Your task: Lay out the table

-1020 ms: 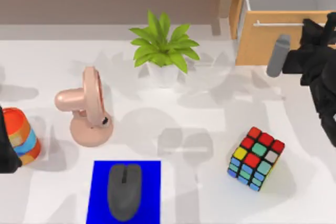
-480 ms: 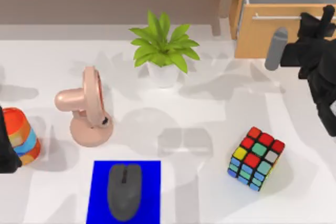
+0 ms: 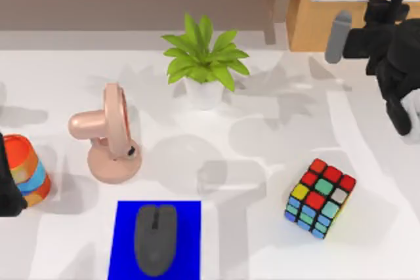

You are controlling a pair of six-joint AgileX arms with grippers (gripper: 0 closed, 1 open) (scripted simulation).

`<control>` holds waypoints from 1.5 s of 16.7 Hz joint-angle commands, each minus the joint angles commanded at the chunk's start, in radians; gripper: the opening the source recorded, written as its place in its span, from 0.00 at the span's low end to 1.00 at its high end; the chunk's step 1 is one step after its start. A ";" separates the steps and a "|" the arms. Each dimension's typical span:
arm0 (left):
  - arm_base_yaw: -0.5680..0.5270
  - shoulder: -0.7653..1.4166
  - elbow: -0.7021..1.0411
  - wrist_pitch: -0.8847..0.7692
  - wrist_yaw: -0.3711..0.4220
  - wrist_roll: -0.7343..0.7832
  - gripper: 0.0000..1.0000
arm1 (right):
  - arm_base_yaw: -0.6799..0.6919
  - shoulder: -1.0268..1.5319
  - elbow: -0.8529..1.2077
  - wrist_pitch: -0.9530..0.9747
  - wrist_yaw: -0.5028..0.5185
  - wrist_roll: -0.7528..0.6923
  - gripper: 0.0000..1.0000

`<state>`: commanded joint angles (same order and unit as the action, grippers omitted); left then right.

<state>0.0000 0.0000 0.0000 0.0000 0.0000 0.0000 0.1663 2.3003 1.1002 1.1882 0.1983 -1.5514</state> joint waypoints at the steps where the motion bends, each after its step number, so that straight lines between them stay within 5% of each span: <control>1: 0.000 0.000 0.000 0.000 0.000 0.000 1.00 | -0.001 0.002 0.004 -0.003 -0.001 0.000 0.00; 4: 0.000 0.000 0.000 0.000 0.000 0.000 1.00 | -0.001 0.002 0.004 -0.003 -0.001 0.000 0.00; 17: 0.000 0.000 0.000 0.000 0.000 0.000 1.00 | -0.001 0.002 0.004 -0.003 -0.001 0.000 0.98; 25: 0.000 0.000 0.000 0.000 0.000 0.000 1.00 | -0.001 0.002 0.004 -0.003 -0.001 0.000 1.00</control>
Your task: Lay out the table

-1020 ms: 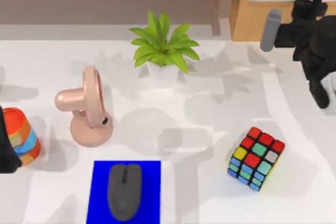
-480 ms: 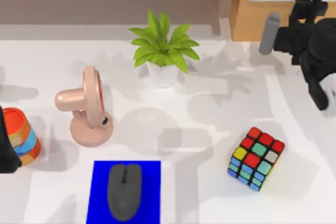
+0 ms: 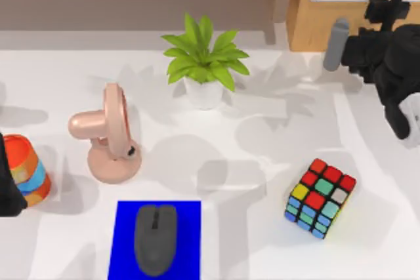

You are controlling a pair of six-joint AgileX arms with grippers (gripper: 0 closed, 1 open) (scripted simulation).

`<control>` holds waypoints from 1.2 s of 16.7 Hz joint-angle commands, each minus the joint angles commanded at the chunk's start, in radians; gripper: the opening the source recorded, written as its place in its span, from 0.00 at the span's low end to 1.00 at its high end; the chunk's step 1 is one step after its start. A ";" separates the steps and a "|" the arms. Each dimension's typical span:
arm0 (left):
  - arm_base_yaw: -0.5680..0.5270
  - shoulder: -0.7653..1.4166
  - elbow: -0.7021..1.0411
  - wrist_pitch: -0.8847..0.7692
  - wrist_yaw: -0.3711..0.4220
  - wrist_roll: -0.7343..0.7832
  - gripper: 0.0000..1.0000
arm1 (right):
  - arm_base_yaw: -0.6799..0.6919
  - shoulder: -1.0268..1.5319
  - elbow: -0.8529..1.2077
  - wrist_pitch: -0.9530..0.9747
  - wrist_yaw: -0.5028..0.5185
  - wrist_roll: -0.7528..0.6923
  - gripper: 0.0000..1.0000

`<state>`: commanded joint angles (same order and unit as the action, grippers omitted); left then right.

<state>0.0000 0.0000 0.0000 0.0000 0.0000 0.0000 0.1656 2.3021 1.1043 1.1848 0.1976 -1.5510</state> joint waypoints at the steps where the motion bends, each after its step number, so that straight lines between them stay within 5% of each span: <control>1: 0.000 0.000 0.000 0.000 0.000 0.000 1.00 | 0.006 0.008 -0.038 -0.009 0.001 0.008 1.00; 20: 0.000 0.000 0.000 0.000 0.000 0.000 1.00 | 0.028 -0.070 -0.222 0.097 0.022 0.011 1.00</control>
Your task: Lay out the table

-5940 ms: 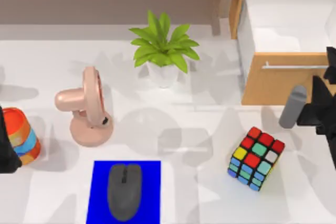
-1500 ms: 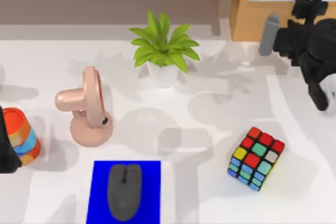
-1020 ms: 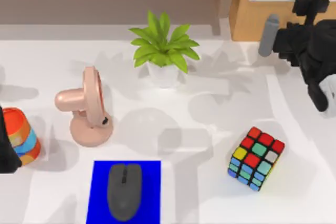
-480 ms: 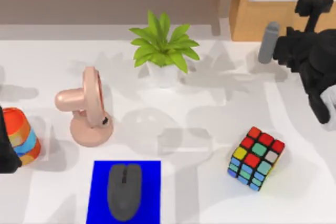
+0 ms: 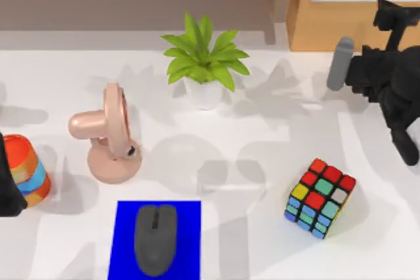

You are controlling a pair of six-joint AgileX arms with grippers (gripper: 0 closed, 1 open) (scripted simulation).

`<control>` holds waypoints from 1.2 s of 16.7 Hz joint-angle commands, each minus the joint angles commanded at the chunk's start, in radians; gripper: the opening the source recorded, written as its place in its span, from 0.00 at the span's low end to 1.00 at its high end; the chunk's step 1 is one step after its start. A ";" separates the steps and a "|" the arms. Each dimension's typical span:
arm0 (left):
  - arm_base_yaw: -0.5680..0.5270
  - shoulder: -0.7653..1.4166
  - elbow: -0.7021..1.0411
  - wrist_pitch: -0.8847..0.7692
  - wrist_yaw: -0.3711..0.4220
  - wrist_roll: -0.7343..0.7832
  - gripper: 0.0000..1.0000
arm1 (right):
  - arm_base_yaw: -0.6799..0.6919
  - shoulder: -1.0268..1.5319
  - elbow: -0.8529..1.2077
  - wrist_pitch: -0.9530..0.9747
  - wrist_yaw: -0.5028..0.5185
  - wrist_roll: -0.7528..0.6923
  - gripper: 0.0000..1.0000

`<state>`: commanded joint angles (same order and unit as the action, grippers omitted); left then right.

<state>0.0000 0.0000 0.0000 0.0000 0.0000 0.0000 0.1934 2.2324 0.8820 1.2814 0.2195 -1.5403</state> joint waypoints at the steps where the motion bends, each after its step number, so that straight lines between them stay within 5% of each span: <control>1: 0.000 0.000 0.000 0.000 0.000 0.000 1.00 | 0.001 0.004 0.004 -0.001 -0.001 0.000 1.00; 8: 0.000 0.000 0.000 0.000 0.000 0.000 1.00 | 0.136 -0.055 0.024 0.058 0.077 0.196 1.00; 14: 0.000 0.000 0.000 0.000 0.000 0.000 1.00 | 0.360 -0.076 0.211 0.018 0.247 0.609 1.00; 20: 0.000 0.000 0.000 0.000 0.000 0.000 1.00 | 0.520 0.029 0.573 -0.247 0.420 1.081 1.00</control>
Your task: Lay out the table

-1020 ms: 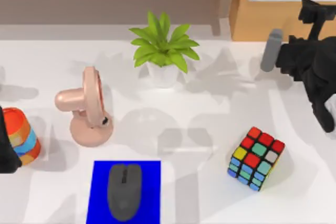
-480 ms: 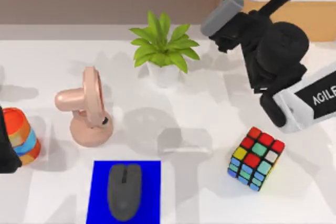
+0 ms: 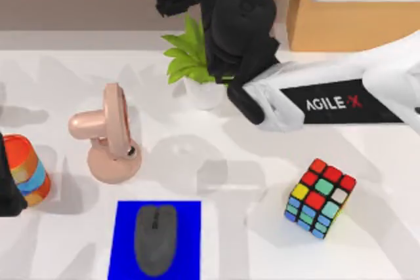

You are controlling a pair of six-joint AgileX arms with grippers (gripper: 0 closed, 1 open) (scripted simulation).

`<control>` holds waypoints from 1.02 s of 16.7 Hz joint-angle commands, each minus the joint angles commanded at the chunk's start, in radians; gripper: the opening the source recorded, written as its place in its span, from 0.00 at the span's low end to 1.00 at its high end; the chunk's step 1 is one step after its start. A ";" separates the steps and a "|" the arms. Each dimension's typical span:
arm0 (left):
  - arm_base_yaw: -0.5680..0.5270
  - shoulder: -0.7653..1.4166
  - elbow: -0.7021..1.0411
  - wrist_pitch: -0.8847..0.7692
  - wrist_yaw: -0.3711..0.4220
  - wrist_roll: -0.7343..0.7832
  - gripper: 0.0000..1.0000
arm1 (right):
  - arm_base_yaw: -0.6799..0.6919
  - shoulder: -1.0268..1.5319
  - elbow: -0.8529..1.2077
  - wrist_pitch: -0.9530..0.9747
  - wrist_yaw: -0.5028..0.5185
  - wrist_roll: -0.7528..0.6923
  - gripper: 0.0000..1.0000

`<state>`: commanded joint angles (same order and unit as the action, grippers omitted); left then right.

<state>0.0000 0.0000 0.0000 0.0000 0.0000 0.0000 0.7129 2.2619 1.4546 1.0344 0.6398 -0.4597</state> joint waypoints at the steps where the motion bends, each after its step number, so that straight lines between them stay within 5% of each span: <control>1: 0.000 0.000 0.000 0.000 0.000 0.000 1.00 | 0.017 0.025 0.065 -0.059 0.025 0.070 1.00; 8: 0.000 0.000 0.000 0.000 0.000 0.000 1.00 | 0.062 0.176 0.444 -0.450 0.152 0.401 1.00; 17: 0.000 0.000 0.000 0.000 0.000 0.000 1.00 | 0.061 0.203 0.531 -0.547 0.172 0.451 1.00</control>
<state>0.0000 0.0000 0.0000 0.0000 0.0000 0.0000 0.7739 2.4650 1.9860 0.4871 0.8123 -0.0083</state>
